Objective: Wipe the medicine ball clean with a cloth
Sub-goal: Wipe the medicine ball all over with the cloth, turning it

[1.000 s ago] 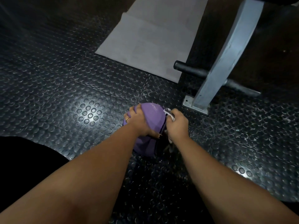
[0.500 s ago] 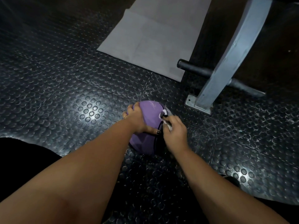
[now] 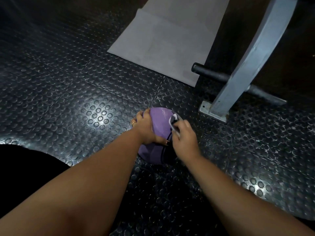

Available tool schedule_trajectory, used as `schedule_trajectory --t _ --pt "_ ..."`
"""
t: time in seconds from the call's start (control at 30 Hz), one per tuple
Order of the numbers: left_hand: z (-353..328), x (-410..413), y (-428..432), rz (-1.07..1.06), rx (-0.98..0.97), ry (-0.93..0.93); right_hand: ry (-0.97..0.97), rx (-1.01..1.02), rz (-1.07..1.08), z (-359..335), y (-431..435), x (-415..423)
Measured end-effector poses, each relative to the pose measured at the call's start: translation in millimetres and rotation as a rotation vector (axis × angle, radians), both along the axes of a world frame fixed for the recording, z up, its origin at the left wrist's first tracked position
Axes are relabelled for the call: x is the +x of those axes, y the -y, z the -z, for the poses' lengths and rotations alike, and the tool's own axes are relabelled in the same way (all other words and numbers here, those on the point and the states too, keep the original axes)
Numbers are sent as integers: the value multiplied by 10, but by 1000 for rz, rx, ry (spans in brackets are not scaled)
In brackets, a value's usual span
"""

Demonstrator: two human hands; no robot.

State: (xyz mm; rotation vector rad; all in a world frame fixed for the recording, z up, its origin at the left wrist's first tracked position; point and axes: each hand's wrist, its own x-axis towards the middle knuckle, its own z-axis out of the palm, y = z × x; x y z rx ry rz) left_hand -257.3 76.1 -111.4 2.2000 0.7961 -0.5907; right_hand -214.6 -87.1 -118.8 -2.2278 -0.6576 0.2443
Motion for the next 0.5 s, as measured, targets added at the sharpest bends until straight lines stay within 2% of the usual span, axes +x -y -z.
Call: schedule_trajectory --t 0.1,0.27,0.37,0.5 --pt "8 14 33 21 6 20 -28 20 -27 9 103 -253" --pt "40 -43 96 66 54 49 14 -9 108 -26 24 -161" --pt "26 -118 139 106 74 64 -34 -134 156 -5 -93 242" --pt "4 -235 211 195 92 102 -108 -314 83 148 -163 696"
